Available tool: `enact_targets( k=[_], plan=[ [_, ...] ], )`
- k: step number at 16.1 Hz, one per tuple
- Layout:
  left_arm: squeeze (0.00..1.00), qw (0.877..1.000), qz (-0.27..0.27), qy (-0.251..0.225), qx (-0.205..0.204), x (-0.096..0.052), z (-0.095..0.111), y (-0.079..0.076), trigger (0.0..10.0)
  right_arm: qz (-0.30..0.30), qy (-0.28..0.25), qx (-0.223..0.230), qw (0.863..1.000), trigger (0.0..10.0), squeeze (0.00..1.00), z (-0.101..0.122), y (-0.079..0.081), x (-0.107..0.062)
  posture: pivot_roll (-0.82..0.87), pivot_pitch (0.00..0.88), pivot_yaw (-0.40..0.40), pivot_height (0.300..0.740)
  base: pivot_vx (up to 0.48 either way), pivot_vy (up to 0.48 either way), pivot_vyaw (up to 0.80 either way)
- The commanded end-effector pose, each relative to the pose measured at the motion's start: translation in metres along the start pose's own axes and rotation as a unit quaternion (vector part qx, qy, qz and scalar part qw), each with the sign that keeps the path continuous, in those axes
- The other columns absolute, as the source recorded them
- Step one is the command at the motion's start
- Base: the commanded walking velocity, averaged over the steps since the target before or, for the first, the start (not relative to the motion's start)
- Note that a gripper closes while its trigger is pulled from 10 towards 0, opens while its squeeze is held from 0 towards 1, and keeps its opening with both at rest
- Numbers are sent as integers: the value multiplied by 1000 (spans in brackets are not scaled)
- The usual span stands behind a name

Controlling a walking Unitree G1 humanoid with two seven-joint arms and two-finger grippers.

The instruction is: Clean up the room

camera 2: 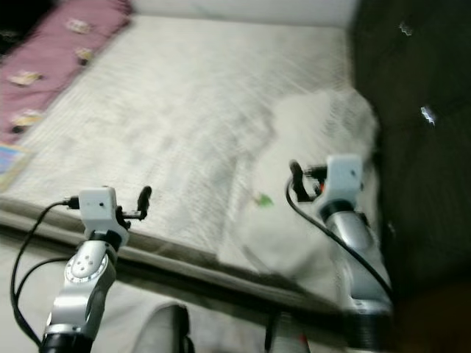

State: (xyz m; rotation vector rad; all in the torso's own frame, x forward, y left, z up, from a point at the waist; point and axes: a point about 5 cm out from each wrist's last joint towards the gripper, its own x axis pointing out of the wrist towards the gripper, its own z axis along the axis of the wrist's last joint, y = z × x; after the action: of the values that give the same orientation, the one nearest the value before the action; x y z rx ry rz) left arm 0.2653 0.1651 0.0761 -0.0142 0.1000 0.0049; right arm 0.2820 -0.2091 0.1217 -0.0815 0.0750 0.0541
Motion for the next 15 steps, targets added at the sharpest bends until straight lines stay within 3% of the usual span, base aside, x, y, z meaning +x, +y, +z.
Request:
enact_targets(
  k=[1, 2, 3, 6, 8, 11, 15],
  plan=[
    [357, 1000, 5, 6, -1, -2, -4, 3, 10000, 10, -2, -9, 1000, 10000, 0, -1, 1, -3, -61, 0, 67, 740, 0, 0, 0],
    [275, 1000, 12, -13, 9, 0, 1, -1, 10000, -18, 4, 1, 1000, 10000, 0, -8, -1, -8, -45, 0, 43, 740, 0, 0, 0],
    [0, 999, 22, -26, 28, 4, 5, -1, 10000, -66, 8, 36, 997, 10000, 0, -16, 2, -11, -18, 0, 14, 740, 0, 0, 0],
    [0, 998, 25, -36, 33, 7, 14, 7, 10000, -128, 16, 67, 989, 10000, 0, -31, 17, -20, -9, 0, -1, 740, 0, 0, 0],
    [0, 998, 19, -37, 46, 12, 18, 10, 10000, -119, 24, 66, 990, 10000, 0, -37, 27, -19, -33, 0, 12, 740, 0, 0, 0],
    [0, 999, 10, -36, 39, 13, 16, 9, 10000, -119, 20, 49, 991, 10000, 0, -35, 18, -19, -38, 0, 20, 740, 0, 0, 0],
    [0, 1000, -3, 7, 20, -5, -7, -3, 10000, -137, 33, 68, 988, 10000, 0, -45, 15, -29, -45, 0, 32, 740, 0, 0, -200]
  ],
)
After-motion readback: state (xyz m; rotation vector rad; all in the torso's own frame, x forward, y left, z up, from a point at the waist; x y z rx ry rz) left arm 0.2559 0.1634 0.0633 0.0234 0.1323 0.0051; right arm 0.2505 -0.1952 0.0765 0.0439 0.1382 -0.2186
